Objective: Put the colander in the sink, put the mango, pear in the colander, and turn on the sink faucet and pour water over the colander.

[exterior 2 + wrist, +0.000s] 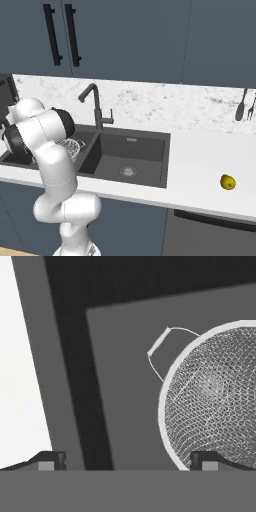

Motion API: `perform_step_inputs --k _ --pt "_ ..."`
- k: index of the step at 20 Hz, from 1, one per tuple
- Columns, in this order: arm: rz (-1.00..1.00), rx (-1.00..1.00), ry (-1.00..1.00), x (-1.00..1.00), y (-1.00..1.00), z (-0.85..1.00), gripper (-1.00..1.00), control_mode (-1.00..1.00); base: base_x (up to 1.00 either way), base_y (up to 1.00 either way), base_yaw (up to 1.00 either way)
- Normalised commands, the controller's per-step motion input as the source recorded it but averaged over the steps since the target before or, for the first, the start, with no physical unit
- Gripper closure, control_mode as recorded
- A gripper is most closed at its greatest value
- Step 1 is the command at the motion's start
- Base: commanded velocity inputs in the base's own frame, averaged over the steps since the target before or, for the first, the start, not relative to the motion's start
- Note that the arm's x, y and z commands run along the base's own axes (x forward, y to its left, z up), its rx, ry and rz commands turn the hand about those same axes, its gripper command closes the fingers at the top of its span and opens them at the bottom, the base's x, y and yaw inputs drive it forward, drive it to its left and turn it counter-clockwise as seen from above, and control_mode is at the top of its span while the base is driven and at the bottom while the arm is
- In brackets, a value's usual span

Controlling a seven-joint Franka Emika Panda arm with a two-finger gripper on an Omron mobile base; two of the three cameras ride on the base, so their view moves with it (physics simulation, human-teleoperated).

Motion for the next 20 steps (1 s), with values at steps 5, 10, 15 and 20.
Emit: perform_step_inputs --k 5,10,15,20 --pt "-0.38 0.1 -0.27 -0.95 0.06 0.24 -1.0 -1.0 0.0 0.0 0.0" --pt "-0.44 0.16 -0.14 -0.57 0.07 0.45 -1.0 -1.0 0.0 0.0 0.0" --pt "-0.37 0.25 -0.06 -0.61 0.24 0.37 -1.0 -1.0 0.0 0.0 0.0" --pt "-0.31 0.23 -0.01 -0.16 0.41 0.39 -1.0 -1.0 0.0 0.0 0.0"
